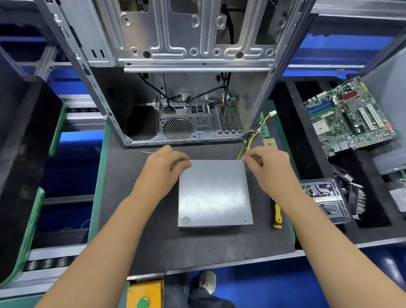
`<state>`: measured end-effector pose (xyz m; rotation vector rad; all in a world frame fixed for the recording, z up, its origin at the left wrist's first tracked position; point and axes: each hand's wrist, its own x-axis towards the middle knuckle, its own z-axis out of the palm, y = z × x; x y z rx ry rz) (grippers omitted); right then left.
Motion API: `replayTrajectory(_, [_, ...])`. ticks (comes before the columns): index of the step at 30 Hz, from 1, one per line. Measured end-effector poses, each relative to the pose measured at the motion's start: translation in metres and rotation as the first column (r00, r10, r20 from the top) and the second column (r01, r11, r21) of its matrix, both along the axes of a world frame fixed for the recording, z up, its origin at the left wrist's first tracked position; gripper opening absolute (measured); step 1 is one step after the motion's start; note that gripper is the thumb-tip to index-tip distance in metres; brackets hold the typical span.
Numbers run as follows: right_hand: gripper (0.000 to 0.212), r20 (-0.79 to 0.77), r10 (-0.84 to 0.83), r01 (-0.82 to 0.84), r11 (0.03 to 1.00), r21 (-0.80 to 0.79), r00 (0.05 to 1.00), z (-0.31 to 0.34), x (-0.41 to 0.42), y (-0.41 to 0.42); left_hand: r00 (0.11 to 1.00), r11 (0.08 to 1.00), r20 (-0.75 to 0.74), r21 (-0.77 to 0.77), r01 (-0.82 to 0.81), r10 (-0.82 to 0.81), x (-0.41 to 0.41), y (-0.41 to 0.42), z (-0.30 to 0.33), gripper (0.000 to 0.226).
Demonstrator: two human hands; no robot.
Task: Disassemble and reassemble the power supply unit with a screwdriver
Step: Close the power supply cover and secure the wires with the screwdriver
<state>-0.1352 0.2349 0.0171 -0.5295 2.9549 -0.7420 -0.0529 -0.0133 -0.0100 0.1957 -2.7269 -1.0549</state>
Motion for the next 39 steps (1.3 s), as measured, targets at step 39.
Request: replayTrajectory(39, [0.054,0.312,-0.446,0.290,0.852,0.436,0.839,-0.019,0.045,0.060,0.968,0.785,0.155,0.566,-0.251,0.198,-0.019,0.061,0.031,0.026])
